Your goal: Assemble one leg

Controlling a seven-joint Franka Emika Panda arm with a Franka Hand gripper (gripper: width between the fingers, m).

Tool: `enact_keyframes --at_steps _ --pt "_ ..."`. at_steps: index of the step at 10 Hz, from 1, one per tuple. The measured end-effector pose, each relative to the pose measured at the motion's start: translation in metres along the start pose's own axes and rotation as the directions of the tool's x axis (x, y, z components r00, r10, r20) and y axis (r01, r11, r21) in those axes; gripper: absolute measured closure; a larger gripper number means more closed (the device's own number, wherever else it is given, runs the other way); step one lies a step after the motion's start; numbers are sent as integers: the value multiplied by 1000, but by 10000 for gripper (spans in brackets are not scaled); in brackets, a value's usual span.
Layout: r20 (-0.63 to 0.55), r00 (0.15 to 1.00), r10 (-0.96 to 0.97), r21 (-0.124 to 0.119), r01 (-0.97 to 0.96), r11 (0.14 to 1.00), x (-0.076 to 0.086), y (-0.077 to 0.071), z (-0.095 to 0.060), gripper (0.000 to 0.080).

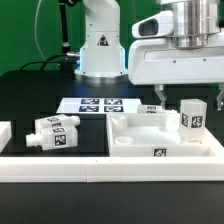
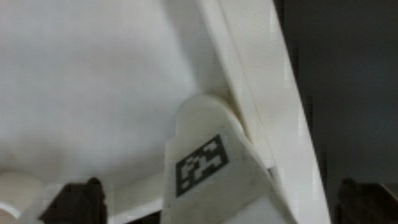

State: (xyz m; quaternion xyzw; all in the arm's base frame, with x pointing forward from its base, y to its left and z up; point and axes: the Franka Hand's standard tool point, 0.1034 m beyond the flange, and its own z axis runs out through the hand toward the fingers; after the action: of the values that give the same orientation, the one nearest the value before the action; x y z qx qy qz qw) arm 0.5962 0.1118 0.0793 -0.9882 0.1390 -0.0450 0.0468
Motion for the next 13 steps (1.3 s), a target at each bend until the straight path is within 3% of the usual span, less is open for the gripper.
enact_keyframes --at_steps 3,6,7,8,10,13 --pt "9 942 -335 -34 335 941 2 -3 -2 150" --pt "19 862 -507 -35 508 861 4 -3 -4 150" --pt "19 868 -496 -34 497 867 4 -3 -4 281" --pt "19 868 -496 -34 497 867 4 -3 -4 281" --pt "18 881 -472 -35 473 881 4 -3 -4 514" --pt "13 924 -381 -35 381 924 4 -3 -4 514"
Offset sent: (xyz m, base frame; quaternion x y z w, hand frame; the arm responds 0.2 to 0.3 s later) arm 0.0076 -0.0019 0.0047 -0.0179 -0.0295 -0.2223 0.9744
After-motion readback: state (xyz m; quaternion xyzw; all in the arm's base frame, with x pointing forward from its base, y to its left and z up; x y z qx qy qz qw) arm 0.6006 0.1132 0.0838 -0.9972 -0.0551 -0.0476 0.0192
